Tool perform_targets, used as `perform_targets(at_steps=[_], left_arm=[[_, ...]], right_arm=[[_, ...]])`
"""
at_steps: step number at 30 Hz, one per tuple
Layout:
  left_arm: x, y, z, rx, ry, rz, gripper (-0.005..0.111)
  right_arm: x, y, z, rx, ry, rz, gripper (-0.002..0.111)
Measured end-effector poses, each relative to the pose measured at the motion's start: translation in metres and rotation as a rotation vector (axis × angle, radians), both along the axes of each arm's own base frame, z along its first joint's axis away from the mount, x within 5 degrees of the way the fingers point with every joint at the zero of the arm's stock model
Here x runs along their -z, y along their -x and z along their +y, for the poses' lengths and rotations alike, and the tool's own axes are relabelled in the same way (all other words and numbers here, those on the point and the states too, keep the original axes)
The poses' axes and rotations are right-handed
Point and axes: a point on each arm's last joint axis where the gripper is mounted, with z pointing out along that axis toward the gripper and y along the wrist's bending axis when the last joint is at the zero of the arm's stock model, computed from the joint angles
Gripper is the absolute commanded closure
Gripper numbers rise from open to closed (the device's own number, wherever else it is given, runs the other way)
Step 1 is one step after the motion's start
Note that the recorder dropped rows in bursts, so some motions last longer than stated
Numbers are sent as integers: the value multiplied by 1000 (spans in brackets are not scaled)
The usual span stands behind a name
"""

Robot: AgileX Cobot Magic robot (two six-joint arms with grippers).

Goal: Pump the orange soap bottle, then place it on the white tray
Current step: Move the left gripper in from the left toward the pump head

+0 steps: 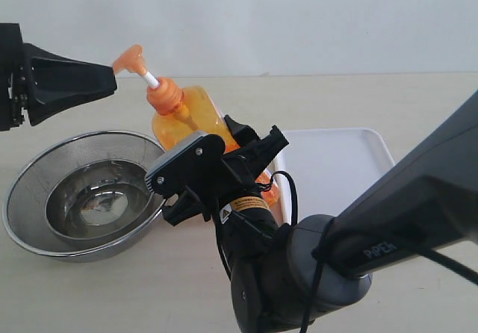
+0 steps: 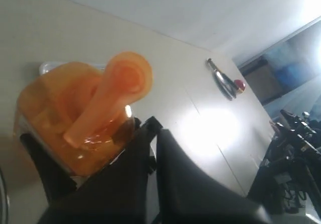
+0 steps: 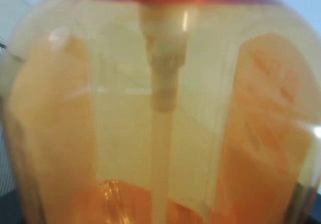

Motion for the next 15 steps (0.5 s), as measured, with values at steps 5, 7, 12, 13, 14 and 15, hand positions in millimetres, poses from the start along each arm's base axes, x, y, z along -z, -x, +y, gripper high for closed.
perform_targets(at_steps=[5, 7, 12, 13, 14, 15], left_arm=[[2, -5, 5, -60, -62, -22, 102], [3, -7, 6, -82, -76, -22, 102], [5, -9, 9, -119, -103, -26, 102], [5, -10, 9, -124, -102, -27, 102], [5, -10, 10, -131, -104, -27, 102], [5, -11, 10, -137, -107, -31, 102]], right_arm=[[0, 0, 0, 0, 0, 0, 108], [0, 0, 0, 0, 0, 0, 108], [0, 0, 0, 0, 0, 0, 108], [0, 0, 0, 0, 0, 0, 108], [0, 0, 0, 0, 0, 0, 108], [0, 0, 0, 0, 0, 0, 108]])
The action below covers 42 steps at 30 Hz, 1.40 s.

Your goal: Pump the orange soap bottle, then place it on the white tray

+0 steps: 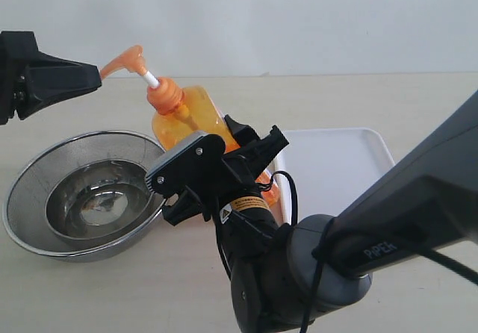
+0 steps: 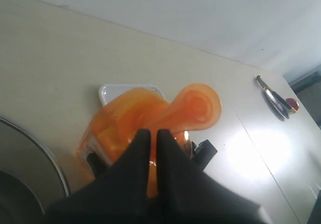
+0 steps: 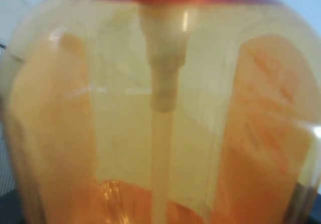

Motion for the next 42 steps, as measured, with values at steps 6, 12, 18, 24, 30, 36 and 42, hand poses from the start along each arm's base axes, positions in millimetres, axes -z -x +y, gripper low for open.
perform_targets(at_steps=[6, 12, 18, 24, 30, 36, 42], left_arm=[[-4, -2, 1, -4, -15, -21, 102], [-39, -5, -4, 57, 1, -132, 102], [-55, -6, -5, 92, -20, -167, 102], [-53, -5, -5, 106, -58, -161, 102], [-52, -5, -5, 108, -63, -152, 102], [-54, -5, -5, 110, -69, -158, 102], [-54, -9, -6, 143, -93, -149, 102]], right_arm=[[0, 0, 0, 0, 0, 0, 108], [0, 0, 0, -1, 8, -1, 108], [0, 0, 1, -10, 33, -9, 108], [1, 1, 2, -30, 74, -22, 108], [1, 1, 2, -34, 95, -28, 108], [1, 1, 2, -35, 107, -31, 108], [1, 1, 3, -40, 111, -32, 108]])
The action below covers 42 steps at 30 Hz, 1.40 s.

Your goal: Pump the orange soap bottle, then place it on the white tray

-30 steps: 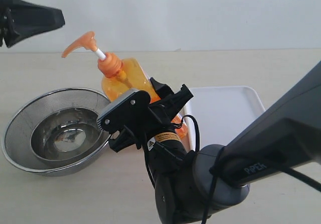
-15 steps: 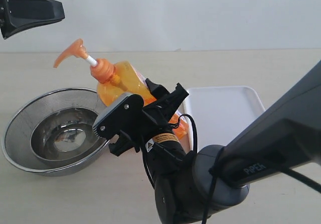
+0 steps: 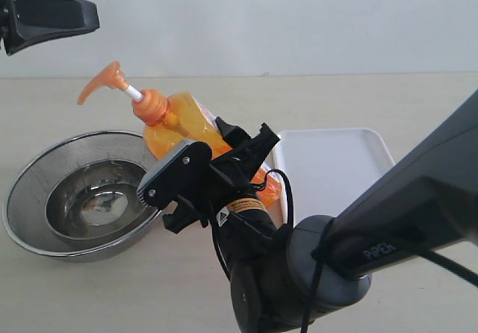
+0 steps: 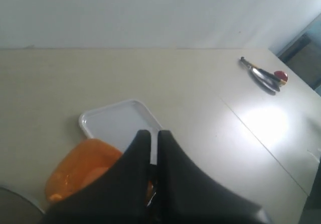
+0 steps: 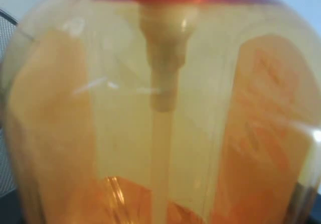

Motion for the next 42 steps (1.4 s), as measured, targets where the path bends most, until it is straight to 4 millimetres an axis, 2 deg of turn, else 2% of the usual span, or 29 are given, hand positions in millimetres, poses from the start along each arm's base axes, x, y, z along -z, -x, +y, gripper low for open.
perform_targets(at_steps=[6, 15, 23, 42], left_arm=[[16, -8, 5, -36, -103, 65, 102], [20, -9, 5, -37, -117, 85, 102], [25, -14, -16, -21, -141, 76, 102], [35, -17, -11, -101, -178, 115, 102]], right_arm=[[0, 0, 0, -1, 1, 2, 108], [0, 0, 0, -1, 1, 2, 108], [1, 0, -1, 13, 6, 6, 108], [1, -1, -1, 7, 25, -1, 108]])
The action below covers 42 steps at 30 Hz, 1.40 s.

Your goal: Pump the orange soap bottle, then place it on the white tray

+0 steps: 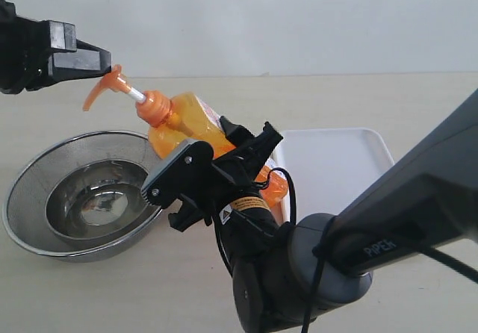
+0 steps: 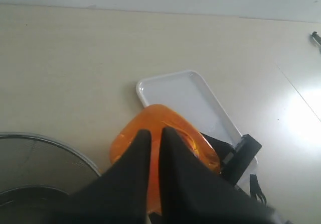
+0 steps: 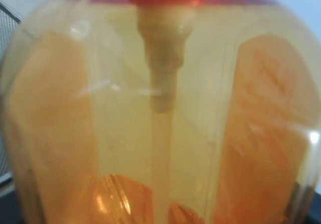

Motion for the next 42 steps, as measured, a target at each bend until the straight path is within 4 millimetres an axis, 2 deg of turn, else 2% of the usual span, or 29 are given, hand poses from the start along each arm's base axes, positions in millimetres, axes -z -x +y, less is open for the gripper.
perform_targets(at_steps=[11, 15, 27, 30, 36, 38, 42], left_arm=[[12, -11, -1, -32, 16, 43, 102], [30, -9, -5, 33, -31, 103, 102], [30, -11, -4, 16, -47, 88, 102], [21, -13, -3, 7, -49, 50, 102], [-17, -10, 4, -77, -50, -103, 102], [-33, -1, 7, -90, -29, -151, 102], [-48, 20, 2, 4, 11, -169, 102]], right_arm=[[0, -2, -2, 14, -1, 3, 108], [0, 2, 4, -44, -20, 3, 108], [0, 3, 6, -71, -21, 3, 108], [-1, 3, 6, -73, -19, 2, 108], [-1, 3, 7, -73, -20, 3, 108], [-1, 3, 7, -73, -19, 3, 108], [-1, 3, 7, -73, -19, 3, 108]])
